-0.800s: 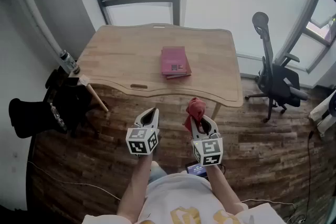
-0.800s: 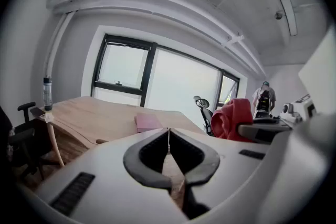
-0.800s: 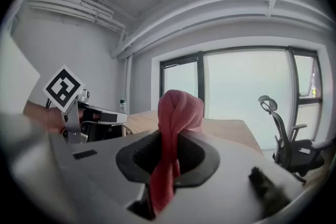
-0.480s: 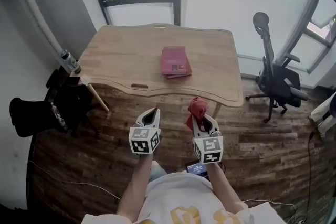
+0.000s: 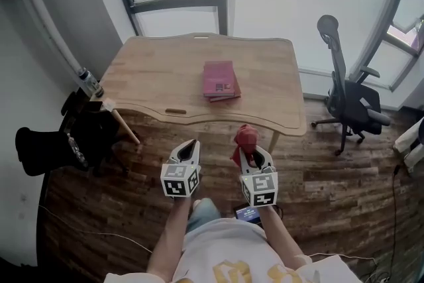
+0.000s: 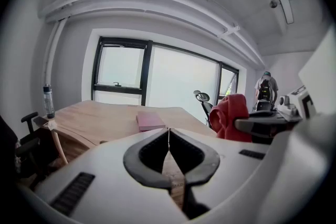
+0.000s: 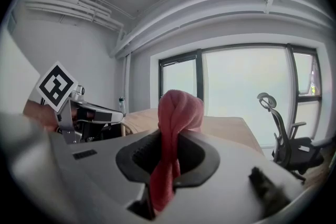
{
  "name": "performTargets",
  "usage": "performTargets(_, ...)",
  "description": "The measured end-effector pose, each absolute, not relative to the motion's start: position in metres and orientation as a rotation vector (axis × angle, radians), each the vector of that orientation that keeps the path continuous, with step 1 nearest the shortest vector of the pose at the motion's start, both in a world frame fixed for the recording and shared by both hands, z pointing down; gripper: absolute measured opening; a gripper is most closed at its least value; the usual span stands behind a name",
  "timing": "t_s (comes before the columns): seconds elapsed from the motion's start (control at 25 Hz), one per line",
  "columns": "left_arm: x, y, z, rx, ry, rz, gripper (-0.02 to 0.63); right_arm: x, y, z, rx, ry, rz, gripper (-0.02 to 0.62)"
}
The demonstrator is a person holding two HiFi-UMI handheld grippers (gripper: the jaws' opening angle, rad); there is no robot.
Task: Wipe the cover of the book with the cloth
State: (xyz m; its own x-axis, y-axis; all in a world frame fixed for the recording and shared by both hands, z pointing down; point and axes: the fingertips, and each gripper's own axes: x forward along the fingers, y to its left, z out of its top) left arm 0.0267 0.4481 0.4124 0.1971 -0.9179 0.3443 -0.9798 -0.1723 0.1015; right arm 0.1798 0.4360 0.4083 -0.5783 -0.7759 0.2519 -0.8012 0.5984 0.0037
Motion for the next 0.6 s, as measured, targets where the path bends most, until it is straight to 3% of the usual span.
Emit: performTargets(0.6,0.004,0.355,0.435,2.171,-1.808,0.266,0.015,0.161,0.344,0.433,1.278,-2.575,0.157,0.069)
